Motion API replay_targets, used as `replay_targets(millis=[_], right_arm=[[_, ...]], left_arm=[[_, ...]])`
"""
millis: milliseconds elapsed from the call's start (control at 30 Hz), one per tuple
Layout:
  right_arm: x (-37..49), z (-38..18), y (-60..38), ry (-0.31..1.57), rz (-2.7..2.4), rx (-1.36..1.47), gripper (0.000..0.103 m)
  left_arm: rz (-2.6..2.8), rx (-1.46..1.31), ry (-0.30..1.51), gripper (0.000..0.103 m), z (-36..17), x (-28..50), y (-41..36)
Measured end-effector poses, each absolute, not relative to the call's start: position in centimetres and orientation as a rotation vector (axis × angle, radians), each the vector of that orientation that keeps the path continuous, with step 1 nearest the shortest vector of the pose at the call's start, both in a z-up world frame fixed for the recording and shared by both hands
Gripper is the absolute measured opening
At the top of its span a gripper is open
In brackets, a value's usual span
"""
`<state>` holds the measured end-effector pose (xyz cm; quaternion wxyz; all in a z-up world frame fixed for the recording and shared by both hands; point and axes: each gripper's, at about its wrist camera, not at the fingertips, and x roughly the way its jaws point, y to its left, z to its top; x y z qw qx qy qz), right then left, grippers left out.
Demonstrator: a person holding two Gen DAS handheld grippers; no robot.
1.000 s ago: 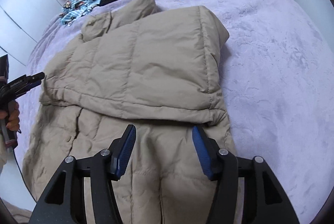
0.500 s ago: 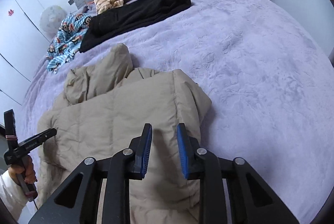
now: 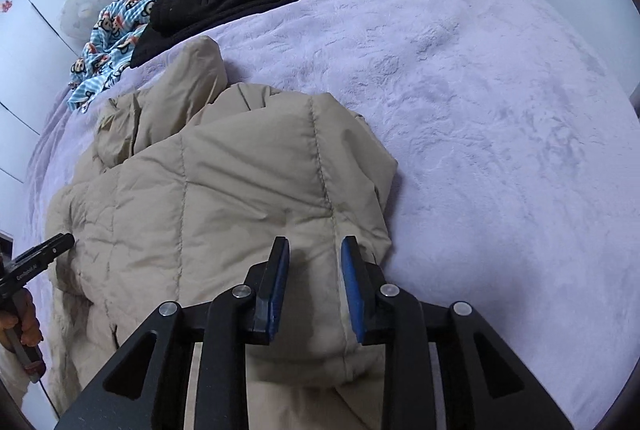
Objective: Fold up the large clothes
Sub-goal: 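Release the sleeve with the left gripper and smooth the folded jacket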
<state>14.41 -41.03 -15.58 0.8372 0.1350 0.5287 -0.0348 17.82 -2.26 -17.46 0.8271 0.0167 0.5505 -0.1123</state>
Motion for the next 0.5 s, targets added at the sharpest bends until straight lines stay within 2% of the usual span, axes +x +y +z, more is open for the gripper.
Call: replay_targets(millis=[67, 200, 233, 300, 433, 467, 500], right_arm=[[12.8, -14.6, -40.6, 1.116, -0.079, 0.271, 0.041], [9.0, -13.6, -40.5, 1.139, -0.085, 0.317, 0.045], [8.1, -13.5, -40.6, 1.151, -0.083, 0.342, 0.052], [6.5, -13.4, -40.7, 1.176, -0.081, 0.398, 0.060], [3.8, -13.2, -40.6, 1.210, -0.077, 0.477, 0.060], [3.1, -13.1, -40.4, 1.216, -0.077, 0.490, 0.061], [2.5, -13.0, -40.4, 1.225, -0.075, 0.505, 0.063]], left_arm=[[-0.195, 0.043, 1.202, 0.051, -17.8, 16.8, -1.2], [-0.162, -0.002, 1.253, 0.051, -17.0, 14.5, 0.2], [-0.155, 0.014, 1.254, 0.051, -16.6, 13.7, 0.2], [-0.156, 0.038, 1.267, 0.051, -15.8, 12.1, 0.1], [-0.170, 0.033, 1.289, 0.051, -13.8, 8.6, -0.2], [-0.167, 0.032, 1.288, 0.055, -13.3, 7.9, -0.4], [-0.166, 0.027, 1.287, 0.067, -12.8, 7.0, -0.5]])
